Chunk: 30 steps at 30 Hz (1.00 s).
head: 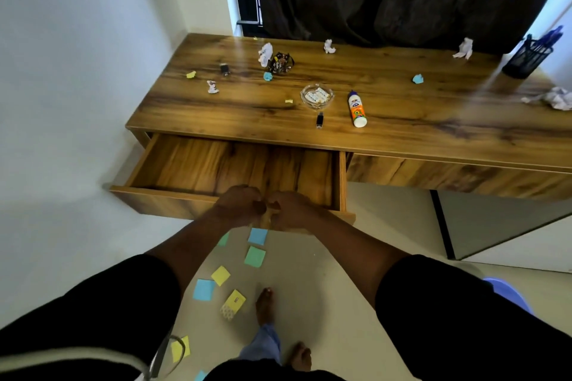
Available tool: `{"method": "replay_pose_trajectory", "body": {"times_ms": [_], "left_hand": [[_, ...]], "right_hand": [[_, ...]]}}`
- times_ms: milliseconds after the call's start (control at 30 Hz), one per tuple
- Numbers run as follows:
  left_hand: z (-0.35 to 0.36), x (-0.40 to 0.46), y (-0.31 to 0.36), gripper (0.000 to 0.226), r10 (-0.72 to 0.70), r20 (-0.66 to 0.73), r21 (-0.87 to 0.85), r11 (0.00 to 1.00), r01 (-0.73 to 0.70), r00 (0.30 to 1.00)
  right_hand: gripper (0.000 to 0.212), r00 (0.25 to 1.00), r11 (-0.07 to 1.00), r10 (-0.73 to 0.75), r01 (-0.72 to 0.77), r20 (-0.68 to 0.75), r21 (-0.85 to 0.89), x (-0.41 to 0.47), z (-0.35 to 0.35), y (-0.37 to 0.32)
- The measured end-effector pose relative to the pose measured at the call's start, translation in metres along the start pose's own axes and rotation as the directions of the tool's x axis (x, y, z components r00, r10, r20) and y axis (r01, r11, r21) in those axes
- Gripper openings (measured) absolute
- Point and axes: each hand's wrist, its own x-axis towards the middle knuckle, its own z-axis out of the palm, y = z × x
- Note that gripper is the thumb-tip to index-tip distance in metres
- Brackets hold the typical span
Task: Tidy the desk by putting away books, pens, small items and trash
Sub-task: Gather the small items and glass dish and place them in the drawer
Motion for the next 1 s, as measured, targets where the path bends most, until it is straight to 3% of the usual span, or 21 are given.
{"method": "replay_pose_trajectory", "body": {"times_ms": [200,467,567,700,833,1000], "left_hand": [[-0.006,-0.001,0.006,0.036,-0.06,0.155,0.092,0.995,0.046,0.986],[-0.014,-0.008,0.011,0.064,-0.132,0.265,0.204,0.976,0.078,0.955],[-0.023,-0.01,0.015,0.056,-0.133,0.337,0.206,0.976,0.065,0.932],[-0.025,-0.006,0.016,0.017,-0.178,0.486,0.13,0.983,0.131,0.856],[-0.024,-0.002,0.013,0.016,-0.227,0.6,0.104,0.973,0.207,0.767],[-0.02,0.002,0.006,0.02,-0.253,0.704,0.102,0.961,0.258,0.663]], "right_hand": [[0.036,0.993,0.994,0.059,-0.048,0.106,-0.102,-0.007,-0.006,-0.016],[0.037,0.983,0.985,0.095,-0.069,0.155,-0.16,-0.011,0.007,-0.029],[0.033,0.97,0.984,0.111,-0.077,0.217,-0.159,-0.005,0.011,-0.028],[0.046,0.934,0.982,0.165,-0.127,0.318,-0.137,-0.004,0.002,-0.031],[0.056,0.861,0.966,0.243,-0.258,0.446,-0.029,-0.001,0.001,-0.031],[0.046,0.76,0.94,0.251,-0.34,0.6,0.036,0.0,0.0,-0.034]]}}
